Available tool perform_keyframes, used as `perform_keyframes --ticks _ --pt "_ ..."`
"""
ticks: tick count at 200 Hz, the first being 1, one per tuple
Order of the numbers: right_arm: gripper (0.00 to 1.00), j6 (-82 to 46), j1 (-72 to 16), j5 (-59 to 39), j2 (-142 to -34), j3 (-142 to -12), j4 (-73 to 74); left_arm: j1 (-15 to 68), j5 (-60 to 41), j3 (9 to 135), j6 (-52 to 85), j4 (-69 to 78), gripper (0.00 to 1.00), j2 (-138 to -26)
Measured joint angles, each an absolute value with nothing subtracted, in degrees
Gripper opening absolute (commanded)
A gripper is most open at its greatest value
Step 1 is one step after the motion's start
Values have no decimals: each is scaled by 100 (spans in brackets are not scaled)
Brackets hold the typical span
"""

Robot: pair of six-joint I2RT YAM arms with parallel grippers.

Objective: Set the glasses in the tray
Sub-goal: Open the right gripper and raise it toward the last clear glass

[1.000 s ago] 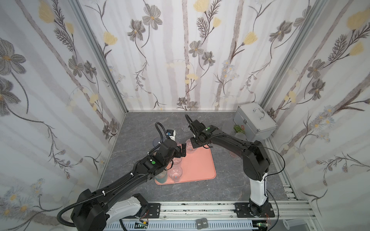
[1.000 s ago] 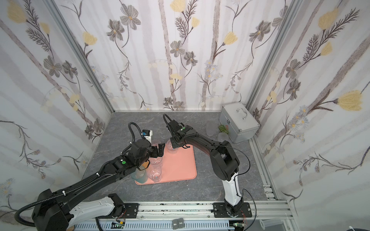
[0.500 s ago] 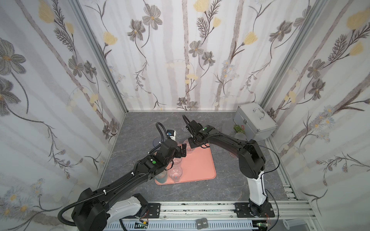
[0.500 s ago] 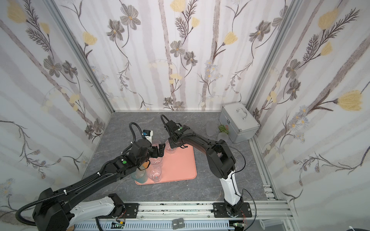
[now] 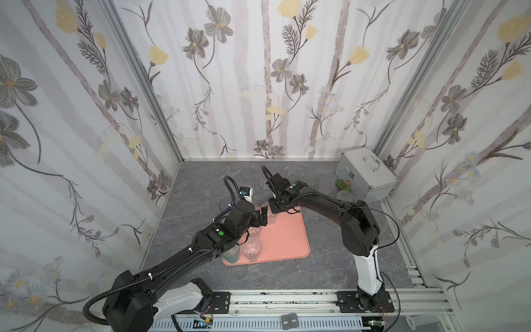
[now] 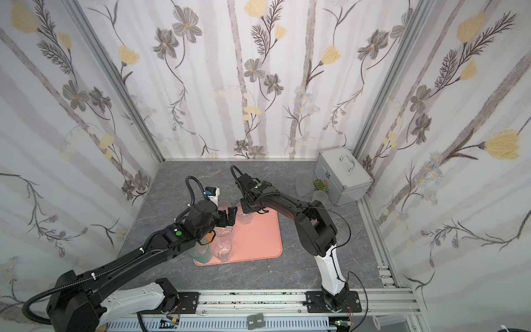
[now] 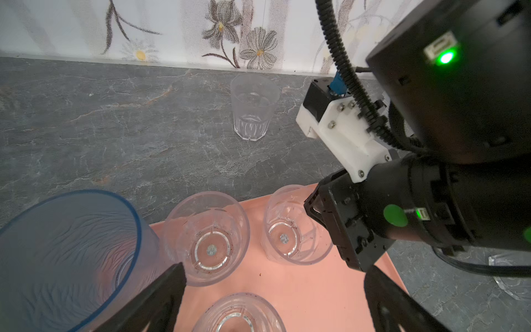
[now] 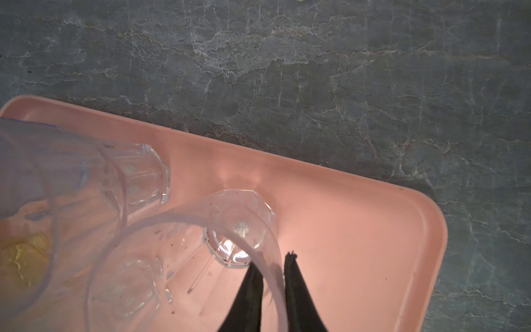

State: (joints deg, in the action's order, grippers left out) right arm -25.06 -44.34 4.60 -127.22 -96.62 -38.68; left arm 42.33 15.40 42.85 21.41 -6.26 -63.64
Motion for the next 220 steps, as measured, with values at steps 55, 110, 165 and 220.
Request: perform_keyframes --ticks 55,110,165,220 --pt "16 -2768 -4423 336 -12665 -9566 -3496 4233 1540 4265 2141 -624 100 -6344" --pt "33 -2842 -4381 270 -12243 -9598 -3494 4233 1616 4215 2141 -622 100 -6239" --pt "42 -2989 -3736 -196 -11937 -9675 -3129 4473 2075 4300 2137 -602 100 -6407" --pt "45 -3640 -3192 -869 -12862 -10366 -2469 4814 2292 4298 1933 -419 100 -7017"
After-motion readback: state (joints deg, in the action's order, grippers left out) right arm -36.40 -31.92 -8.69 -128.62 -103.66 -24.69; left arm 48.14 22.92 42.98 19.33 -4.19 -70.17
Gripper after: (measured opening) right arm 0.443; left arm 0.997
